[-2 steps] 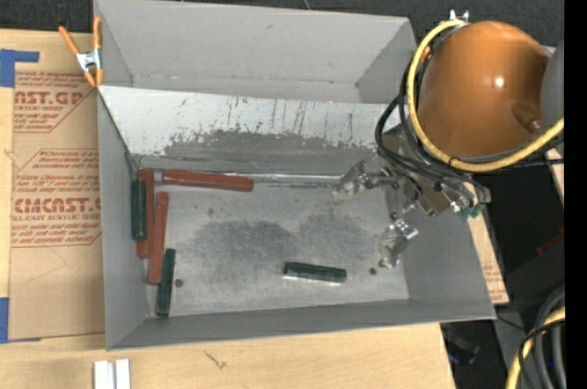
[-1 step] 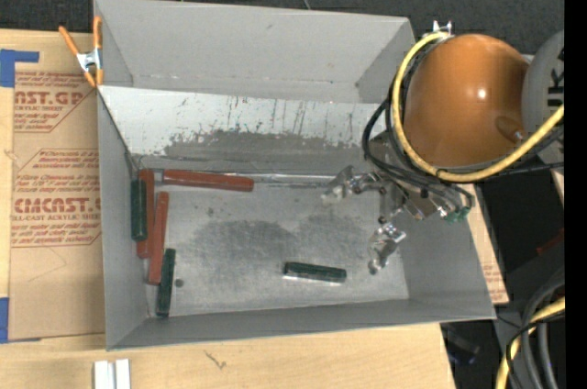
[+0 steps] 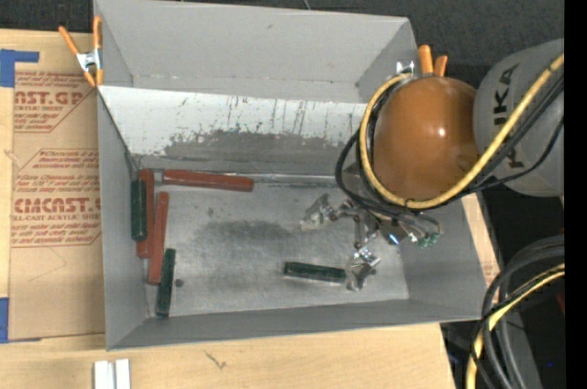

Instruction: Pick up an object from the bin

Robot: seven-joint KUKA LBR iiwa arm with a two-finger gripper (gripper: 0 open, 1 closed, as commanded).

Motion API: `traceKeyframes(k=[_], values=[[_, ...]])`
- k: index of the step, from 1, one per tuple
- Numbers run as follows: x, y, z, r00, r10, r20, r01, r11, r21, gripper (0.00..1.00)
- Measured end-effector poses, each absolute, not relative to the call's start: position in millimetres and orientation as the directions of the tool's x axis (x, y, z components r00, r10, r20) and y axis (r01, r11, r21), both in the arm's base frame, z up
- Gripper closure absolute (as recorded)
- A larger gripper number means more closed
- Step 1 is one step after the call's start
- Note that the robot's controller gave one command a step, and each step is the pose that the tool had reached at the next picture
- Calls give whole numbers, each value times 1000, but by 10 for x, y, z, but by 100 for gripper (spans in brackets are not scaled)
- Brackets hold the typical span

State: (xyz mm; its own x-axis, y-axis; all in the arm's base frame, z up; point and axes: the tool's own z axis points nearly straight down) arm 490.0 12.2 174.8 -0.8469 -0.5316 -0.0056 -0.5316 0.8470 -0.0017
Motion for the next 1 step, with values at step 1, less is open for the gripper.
traceKeyframes(k=[1], values=[[4944,234,1424,-891,-455,2,-455,891,2,0]])
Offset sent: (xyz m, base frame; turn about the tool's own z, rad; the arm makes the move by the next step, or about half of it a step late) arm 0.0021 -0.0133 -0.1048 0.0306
